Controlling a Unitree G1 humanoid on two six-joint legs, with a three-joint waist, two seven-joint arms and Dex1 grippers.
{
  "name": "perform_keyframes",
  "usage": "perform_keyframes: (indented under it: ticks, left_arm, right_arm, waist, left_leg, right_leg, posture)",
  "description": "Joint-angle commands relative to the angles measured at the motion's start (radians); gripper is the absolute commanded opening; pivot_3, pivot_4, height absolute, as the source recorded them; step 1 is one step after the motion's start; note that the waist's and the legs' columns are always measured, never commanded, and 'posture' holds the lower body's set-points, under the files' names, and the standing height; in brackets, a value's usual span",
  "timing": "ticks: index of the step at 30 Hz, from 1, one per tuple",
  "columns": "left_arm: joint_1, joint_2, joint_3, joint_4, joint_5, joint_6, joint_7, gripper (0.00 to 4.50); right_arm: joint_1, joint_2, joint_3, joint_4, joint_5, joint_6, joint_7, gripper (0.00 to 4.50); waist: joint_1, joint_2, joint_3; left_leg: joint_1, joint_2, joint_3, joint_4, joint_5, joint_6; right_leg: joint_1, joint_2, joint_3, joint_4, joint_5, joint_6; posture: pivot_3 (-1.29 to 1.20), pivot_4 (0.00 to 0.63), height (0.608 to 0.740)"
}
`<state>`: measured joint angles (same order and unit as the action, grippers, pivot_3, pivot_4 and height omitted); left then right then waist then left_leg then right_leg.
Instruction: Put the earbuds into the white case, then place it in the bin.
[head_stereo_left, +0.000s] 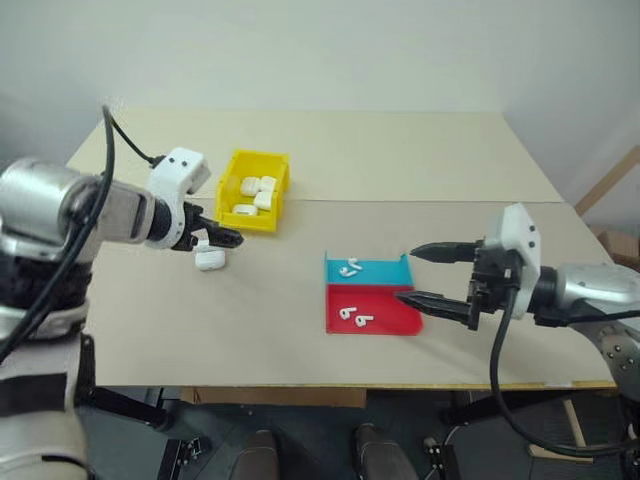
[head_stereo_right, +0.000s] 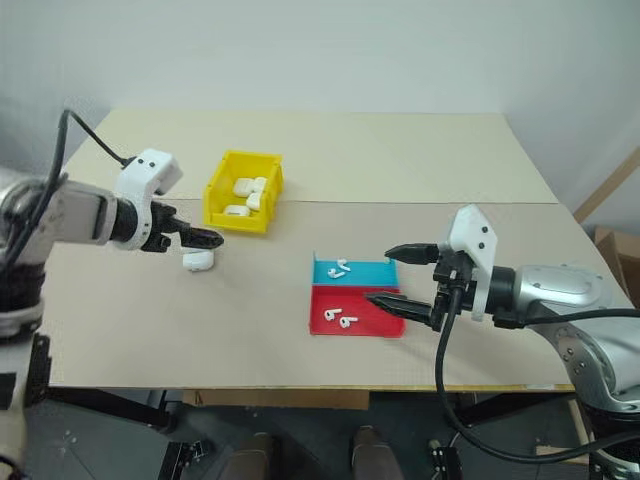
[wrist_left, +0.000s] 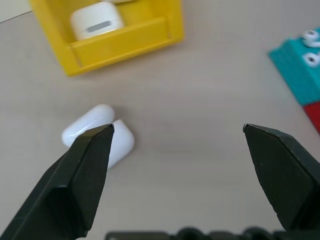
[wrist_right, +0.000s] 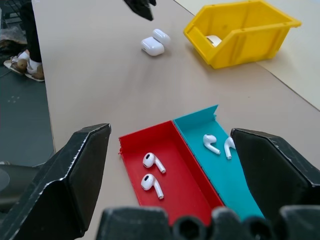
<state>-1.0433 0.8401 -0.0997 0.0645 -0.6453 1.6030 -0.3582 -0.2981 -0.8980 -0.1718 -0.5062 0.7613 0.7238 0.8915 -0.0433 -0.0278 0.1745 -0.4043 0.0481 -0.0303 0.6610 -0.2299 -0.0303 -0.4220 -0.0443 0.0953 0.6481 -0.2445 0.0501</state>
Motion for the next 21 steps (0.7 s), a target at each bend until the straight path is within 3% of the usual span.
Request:
perform_keyframes:
  ticks: [1,5,6,11,17,21]
  left_arm:
    - [-0.058,-0.036,-0.01,0.164,-0.025,0.011,0.195,4.5]
    - [-0.117,-0.083,0.002,0.286,-0.079,0.011,0.38,4.5]
    - [-0.156,-0.076,-0.065,0.331,-0.092,0.011,0.404,4.5]
    - [-0.242,-0.128,-0.083,0.508,-0.134,0.011,0.557,4.5]
    - [-0.337,-0.242,0.035,0.779,-0.059,0.011,0.691,4.5]
    - [-0.355,-0.285,0.131,0.841,0.042,0.011,0.732,4.5]
  right_arm:
    - [-0.006,-0.008,-0.015,-0.028,0.004,-0.002,-0.004,4.47]
    - [-0.005,-0.01,-0.014,-0.018,0.004,0.003,0.0,4.47]
    - [-0.005,-0.011,-0.013,-0.02,0.005,0.004,0.002,4.47]
    - [-0.005,-0.017,-0.014,-0.018,0.005,0.001,0.015,4.47]
    - [-0.009,-0.017,-0.011,-0.018,0.001,-0.003,0.023,4.47]
    - [-0.013,-0.018,-0.014,-0.017,-0.003,-0.008,0.027,4.47]
  waist:
    - [0.0,0.0,0.0]
    - [0.002,0.0,0.0]
    - [0.003,-0.001,0.0]
    - [0.008,-0.001,0.0]
    - [0.009,-0.001,0.0]
    - [0.004,-0.001,0.001]
  left_leg:
    - [0.0,0.0,0.0,0.0,0.0,0.0]
    - [0.0,0.0,0.0,0.0,0.0,0.0]
    - [-0.001,0.0,0.0,0.0,0.0,0.0]
    - [-0.001,-0.001,-0.001,0.0,0.0,0.0]
    - [-0.001,-0.002,-0.001,0.0,0.0,0.0]
    - [-0.001,-0.002,-0.001,0.0,0.0,0.0]
  right_leg:
    - [0.0,0.0,0.0,0.0,0.0,0.0]
    - [0.0,0.0,0.0,0.001,0.0,0.0]
    - [-0.001,0.0,-0.001,0.001,0.0,0.0]
    - [0.0,-0.001,-0.001,0.0,0.0,0.0]
    - [0.0,-0.001,-0.001,0.001,0.0,0.0]
    - [0.0,-0.001,-0.001,0.0,0.0,0.0]
  posture:
    - [0.0,0.15,0.74]
    - [0.0,0.15,0.74]
    - [0.0,0.15,0.74]
    - [0.0,0.15,0.74]
    - [0.0,0.15,0.74]
    - [0.0,0.15,0.74]
